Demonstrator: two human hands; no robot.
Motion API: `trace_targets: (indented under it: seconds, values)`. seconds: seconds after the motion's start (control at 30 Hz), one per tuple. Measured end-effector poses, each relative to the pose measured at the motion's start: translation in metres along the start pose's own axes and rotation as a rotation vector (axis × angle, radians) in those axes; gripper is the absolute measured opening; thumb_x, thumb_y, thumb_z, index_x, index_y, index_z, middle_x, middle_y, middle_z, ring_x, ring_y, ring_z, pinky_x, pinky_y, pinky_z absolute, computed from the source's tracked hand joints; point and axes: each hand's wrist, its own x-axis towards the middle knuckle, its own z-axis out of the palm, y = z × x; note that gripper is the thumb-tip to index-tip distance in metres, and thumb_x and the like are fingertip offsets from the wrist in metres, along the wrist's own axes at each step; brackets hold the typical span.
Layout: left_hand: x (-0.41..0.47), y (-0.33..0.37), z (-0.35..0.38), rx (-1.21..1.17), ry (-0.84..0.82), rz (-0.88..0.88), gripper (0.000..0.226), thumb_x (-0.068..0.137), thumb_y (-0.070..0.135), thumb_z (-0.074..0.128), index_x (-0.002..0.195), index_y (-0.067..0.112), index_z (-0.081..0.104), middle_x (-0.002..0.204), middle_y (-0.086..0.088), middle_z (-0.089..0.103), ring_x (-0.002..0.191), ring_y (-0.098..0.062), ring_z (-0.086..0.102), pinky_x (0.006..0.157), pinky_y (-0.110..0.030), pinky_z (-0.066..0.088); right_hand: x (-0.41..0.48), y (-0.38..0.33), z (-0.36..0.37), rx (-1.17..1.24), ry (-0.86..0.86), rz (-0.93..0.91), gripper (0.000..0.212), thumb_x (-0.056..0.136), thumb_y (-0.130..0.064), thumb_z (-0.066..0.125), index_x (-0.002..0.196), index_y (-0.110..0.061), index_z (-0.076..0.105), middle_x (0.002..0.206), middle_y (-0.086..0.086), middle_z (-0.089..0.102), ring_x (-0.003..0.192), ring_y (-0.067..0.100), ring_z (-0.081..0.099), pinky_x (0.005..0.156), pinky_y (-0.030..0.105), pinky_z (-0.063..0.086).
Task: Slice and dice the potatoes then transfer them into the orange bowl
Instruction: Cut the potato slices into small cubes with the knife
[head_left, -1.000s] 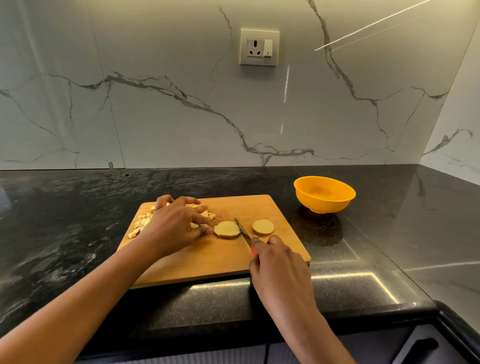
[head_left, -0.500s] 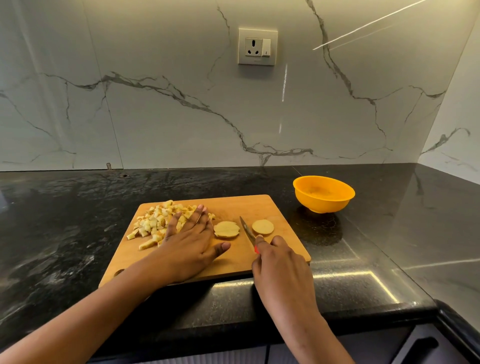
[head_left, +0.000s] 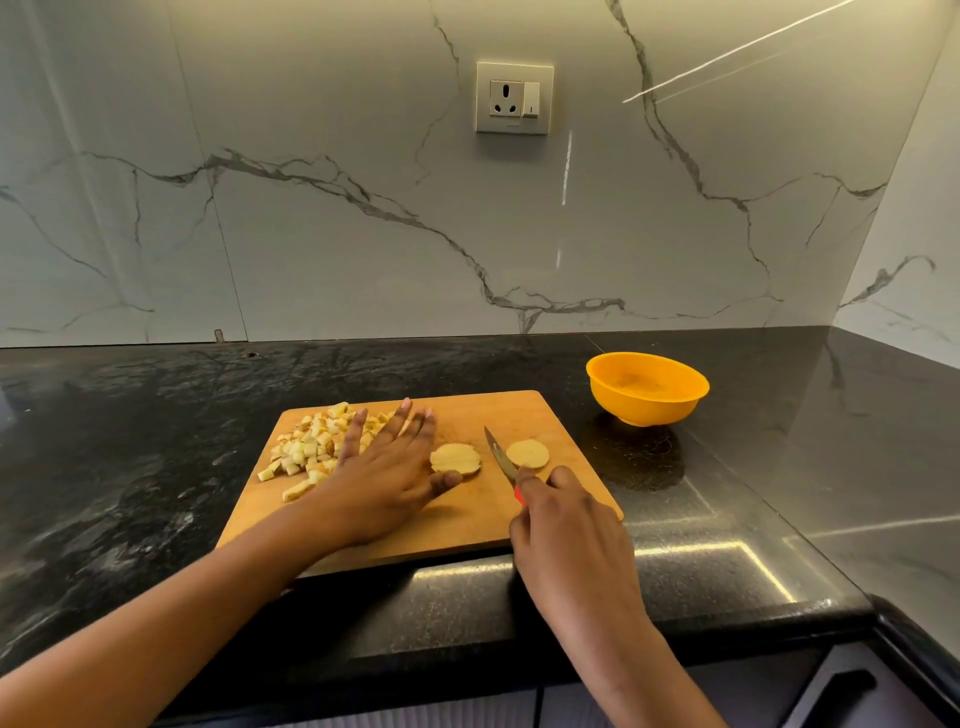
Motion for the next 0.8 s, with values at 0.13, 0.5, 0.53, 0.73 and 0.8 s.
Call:
trace_targets:
  seconds: [0.13,0.5,0.53,0.73,0.8]
  values:
    - [0.008,-0.007,-0.008,0.116,0.027,0.119,0.106,0.062,0.083,-0.016,0.147,0.031,0.02,0.155,0.006,0.021,0.143,-0.005,0.003,0.1,-0.04,-0.029,0.001,0.003,0.001,0.022,-0.009,-0.004,0.047,0.102,-0.031,0.034,0.148,-0.026,0.029,0.13,-0.003,0.045,0.105,0.014,0.056,0.074,0.023,0.035]
    - [0.008,-0.017,-0.003,0.015,0.118,0.031,0.054,0.094,0.056,0.026,0.144,0.036,0.025,0.152,0.008,0.03,0.142,-0.005,0.016,0.105,-0.034,-0.023,0.001,0.0,0.008,0.029,-0.025,-0.029,0.047,0.102,-0.031,0.034,0.148,-0.025,0.03,0.128,-0.003,0.045,0.106,0.013,0.056,0.078,0.023,0.041]
    - [0.008,-0.018,-0.003,0.014,0.12,0.037,0.057,0.092,0.061,0.021,0.143,0.037,0.027,0.151,0.008,0.031,0.142,-0.004,0.017,0.106,-0.034,-0.023,0.0,-0.002,0.008,0.03,-0.035,-0.041,0.047,0.102,-0.031,0.035,0.148,-0.025,0.029,0.129,-0.002,0.044,0.106,0.013,0.056,0.078,0.023,0.041]
    - [0.006,-0.014,0.0,0.008,0.254,0.113,0.12,0.048,0.087,-0.026,0.135,0.04,0.042,0.139,0.019,0.045,0.135,0.004,0.028,0.11,-0.032,-0.017,0.0,-0.005,0.007,0.018,0.0,-0.031,0.047,0.103,-0.03,0.032,0.149,-0.024,0.027,0.128,-0.002,0.044,0.103,0.013,0.056,0.07,0.02,0.033]
    - [0.006,-0.011,0.0,0.027,0.277,0.119,0.118,0.05,0.086,-0.027,0.134,0.039,0.043,0.138,0.021,0.046,0.134,0.005,0.03,0.111,-0.033,-0.016,0.0,-0.007,0.008,0.024,-0.003,-0.047,0.047,0.103,-0.03,0.033,0.149,-0.024,0.027,0.126,-0.002,0.045,0.103,0.013,0.055,0.075,0.022,0.038]
